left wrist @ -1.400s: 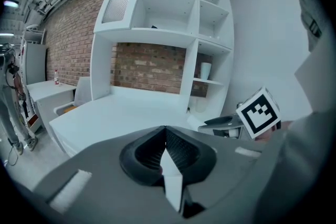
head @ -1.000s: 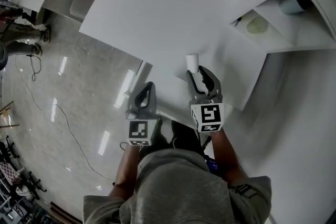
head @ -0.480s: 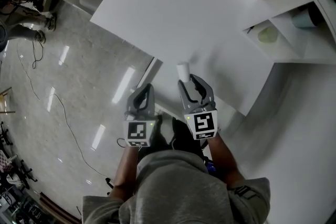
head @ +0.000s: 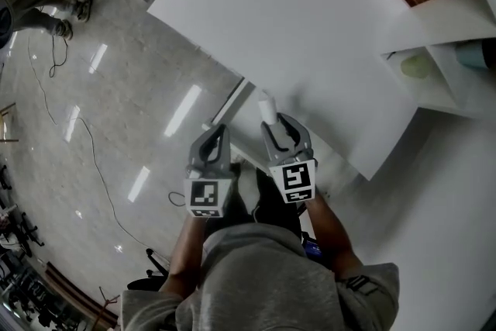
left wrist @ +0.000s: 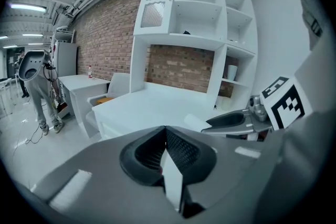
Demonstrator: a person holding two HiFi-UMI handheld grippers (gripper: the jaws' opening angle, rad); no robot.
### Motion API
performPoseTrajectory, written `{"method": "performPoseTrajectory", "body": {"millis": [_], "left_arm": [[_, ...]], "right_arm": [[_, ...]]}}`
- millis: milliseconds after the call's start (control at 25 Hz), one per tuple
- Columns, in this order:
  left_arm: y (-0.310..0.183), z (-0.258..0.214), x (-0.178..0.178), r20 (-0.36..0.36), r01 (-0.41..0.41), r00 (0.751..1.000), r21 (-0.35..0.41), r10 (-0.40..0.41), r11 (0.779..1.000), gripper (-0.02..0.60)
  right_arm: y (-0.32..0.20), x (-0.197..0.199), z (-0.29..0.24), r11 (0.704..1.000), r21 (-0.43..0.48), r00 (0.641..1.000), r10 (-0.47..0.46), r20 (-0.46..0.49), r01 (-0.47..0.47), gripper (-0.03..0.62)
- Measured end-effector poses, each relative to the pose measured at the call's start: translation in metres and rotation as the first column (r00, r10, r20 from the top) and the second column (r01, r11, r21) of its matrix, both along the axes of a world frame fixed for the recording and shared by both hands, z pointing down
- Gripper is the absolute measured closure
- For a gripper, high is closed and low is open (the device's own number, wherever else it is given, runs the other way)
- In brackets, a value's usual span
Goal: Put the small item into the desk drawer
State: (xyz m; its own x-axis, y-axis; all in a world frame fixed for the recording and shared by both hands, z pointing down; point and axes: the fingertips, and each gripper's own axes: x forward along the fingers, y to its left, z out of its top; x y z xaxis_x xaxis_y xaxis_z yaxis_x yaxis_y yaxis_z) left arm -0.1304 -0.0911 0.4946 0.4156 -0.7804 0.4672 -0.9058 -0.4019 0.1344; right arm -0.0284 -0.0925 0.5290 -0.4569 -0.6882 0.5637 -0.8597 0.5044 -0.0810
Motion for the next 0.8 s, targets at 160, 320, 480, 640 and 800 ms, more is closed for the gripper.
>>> {"method": "performPoseTrajectory", "body": {"millis": [160, 320, 480, 640, 800], "left_arm": [[-0.001, 0.012, -0.009, -0.001, 0.021, 1.000, -0.019, -0.021, 1.000, 0.569], [-0.002, 0.029, -0.015, -0.001, 0.042, 0.999, -0.043, -0.042, 0.998, 0.569], [-0.006, 0.045, -0.024, -0.002, 0.061, 0.998, -0.063, -0.061, 0.996, 0.569], [-0.005, 0.059, -0.030, 0.001, 0.075, 0.997, -0.085, -0.076, 0.994, 0.569], [-0.006, 0.072, -0.031, 0.001, 0.083, 0.997, -0.106, -0.083, 0.991, 0.569]], "right_arm": [[-0.002, -0.011, 0.026, 0.998, -0.047, 0.999, -0.039, -0.013, 0.038, 0.434], [-0.005, -0.018, 0.051, 0.994, -0.084, 0.998, -0.067, -0.019, 0.065, 0.434], [-0.010, -0.028, 0.078, 0.989, -0.118, 0.996, -0.089, -0.029, 0.085, 0.434], [-0.011, -0.034, 0.104, 0.984, -0.150, 0.994, -0.105, -0.037, 0.099, 0.434], [-0.011, -0.035, 0.130, 0.976, -0.188, 0.991, -0.123, -0.047, 0.112, 0.434]]}}
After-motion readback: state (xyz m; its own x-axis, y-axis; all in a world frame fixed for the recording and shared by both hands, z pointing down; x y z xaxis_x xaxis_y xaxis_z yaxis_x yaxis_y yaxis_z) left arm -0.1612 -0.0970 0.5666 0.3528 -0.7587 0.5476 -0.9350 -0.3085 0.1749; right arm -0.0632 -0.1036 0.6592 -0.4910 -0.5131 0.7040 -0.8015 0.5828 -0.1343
